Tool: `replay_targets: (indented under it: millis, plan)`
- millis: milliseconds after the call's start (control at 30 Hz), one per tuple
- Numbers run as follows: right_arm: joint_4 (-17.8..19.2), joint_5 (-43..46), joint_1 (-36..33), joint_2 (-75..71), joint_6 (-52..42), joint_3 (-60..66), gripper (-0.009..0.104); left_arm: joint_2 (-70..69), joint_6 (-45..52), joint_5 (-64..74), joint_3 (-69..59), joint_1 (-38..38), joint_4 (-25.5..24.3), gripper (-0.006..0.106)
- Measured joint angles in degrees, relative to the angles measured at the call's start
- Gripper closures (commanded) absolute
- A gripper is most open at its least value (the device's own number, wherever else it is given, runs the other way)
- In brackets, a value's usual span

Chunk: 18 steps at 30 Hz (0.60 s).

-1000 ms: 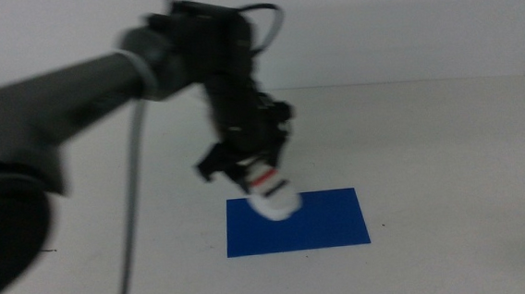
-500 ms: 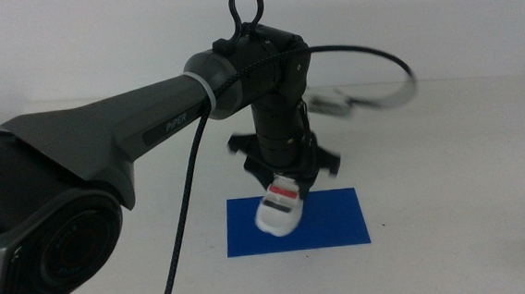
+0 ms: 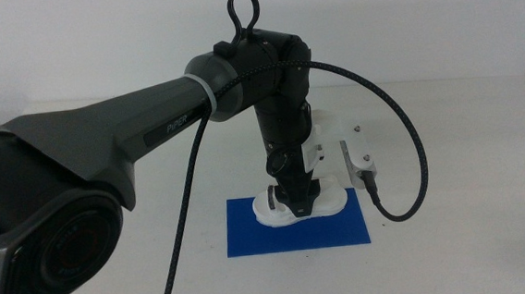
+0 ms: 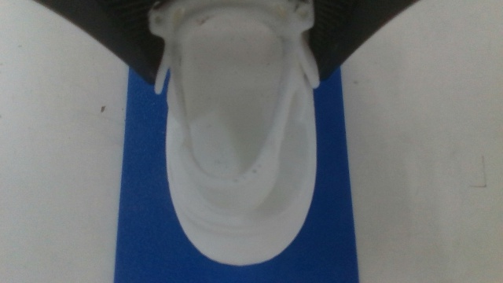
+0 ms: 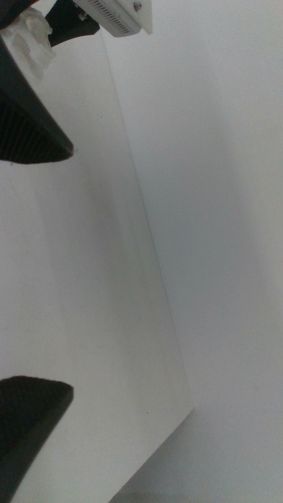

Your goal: Use one arm to grab the shoe from the table and place it on the mat.

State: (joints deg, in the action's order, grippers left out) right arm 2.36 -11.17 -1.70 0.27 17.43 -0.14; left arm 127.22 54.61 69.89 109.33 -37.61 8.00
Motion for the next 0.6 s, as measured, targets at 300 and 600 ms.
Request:
replay_targets:
  millis: [300,600]
  plan:
    - [0.00,0.00,0.00,0.00,0.00,0.00,0.016,1.62,-1.29,0.00,-0.10,0.00,-1.99,0.102]
    - [0.00,0.00,0.00,0.00,0.00,0.00,0.016,3.06,-1.90,0.00,-0.24,0.00,-3.18,0.059]
